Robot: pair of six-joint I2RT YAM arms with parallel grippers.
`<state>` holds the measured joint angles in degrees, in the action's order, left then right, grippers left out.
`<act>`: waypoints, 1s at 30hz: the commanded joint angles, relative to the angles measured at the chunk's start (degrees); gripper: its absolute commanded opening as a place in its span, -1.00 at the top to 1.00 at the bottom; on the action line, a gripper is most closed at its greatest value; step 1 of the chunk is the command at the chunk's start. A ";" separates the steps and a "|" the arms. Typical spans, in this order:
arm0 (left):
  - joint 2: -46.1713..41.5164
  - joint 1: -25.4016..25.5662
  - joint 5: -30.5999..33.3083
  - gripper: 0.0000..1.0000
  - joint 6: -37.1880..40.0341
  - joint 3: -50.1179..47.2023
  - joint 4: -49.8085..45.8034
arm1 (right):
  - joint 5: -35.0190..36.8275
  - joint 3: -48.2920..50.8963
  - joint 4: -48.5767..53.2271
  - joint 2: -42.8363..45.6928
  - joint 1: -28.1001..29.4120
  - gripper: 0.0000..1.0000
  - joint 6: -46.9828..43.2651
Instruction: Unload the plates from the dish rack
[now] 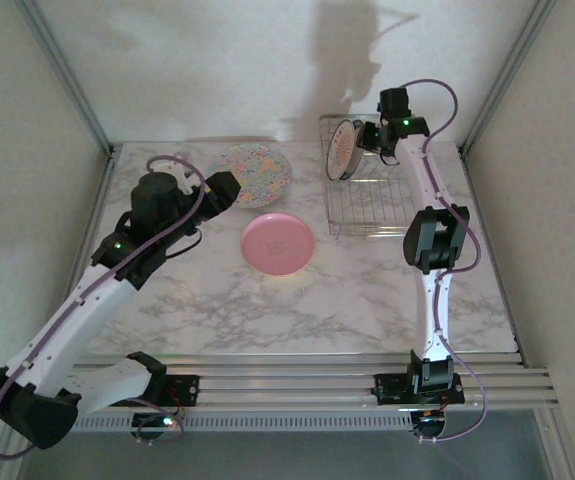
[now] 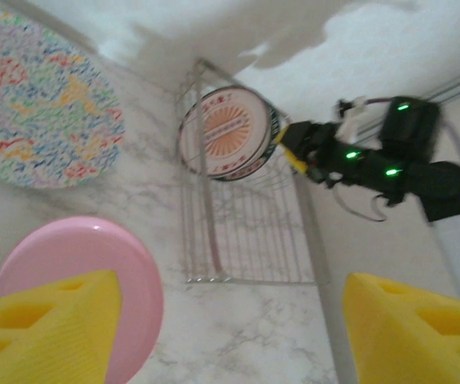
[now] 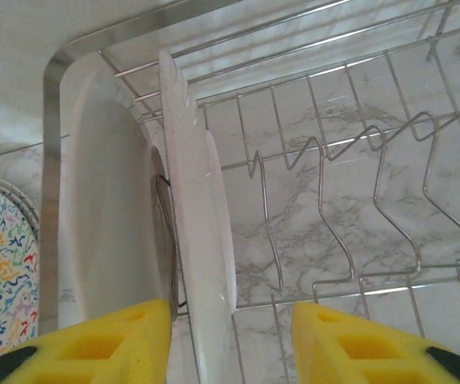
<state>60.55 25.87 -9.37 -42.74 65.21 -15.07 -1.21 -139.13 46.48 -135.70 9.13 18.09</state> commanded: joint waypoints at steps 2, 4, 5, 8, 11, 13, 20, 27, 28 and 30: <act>-6.17 0.60 1.89 -0.41 -1.21 -2.06 7.32 | -1.20 -2.82 -1.43 -2.61 -0.33 0.18 0.36; -7.35 0.65 2.65 -0.40 -1.34 -2.37 7.60 | -0.71 -3.14 -1.70 -3.27 -0.33 0.20 0.35; -7.55 0.62 2.77 -0.40 -1.34 -2.24 7.43 | -0.45 -3.72 -1.52 -3.80 -0.34 0.22 0.27; -7.30 0.67 2.59 -0.39 -1.38 -1.55 6.76 | -0.69 -4.80 -1.54 -4.97 -0.34 0.27 0.15; -6.70 0.65 2.34 -0.39 -1.51 -0.94 6.43 | -1.25 -4.92 -2.23 -5.70 -0.30 0.33 0.24; -6.47 0.61 2.32 -0.39 -1.31 -0.53 6.16 | -0.95 -5.14 -2.36 -6.02 -0.28 0.37 0.41; -5.69 0.67 1.81 -0.39 -1.47 -0.28 5.70 | 0.74 -5.37 -2.19 -6.29 0.05 0.54 0.43; -4.86 0.66 1.62 -0.39 -0.92 0.71 4.71 | 4.26 -7.61 -1.77 -6.13 2.03 0.81 -1.48; -4.75 0.63 1.54 -0.39 -0.81 0.79 4.70 | 5.76 -7.89 -1.58 -6.00 2.45 0.87 -1.86; -4.70 0.61 1.46 -0.39 -0.76 0.84 4.53 | 9.01 -8.49 -0.91 -5.66 3.35 0.99 -2.37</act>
<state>56.01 25.87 -7.66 -43.75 64.10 -10.15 3.92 -144.38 46.28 -141.40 10.83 15.97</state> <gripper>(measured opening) 0.697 0.107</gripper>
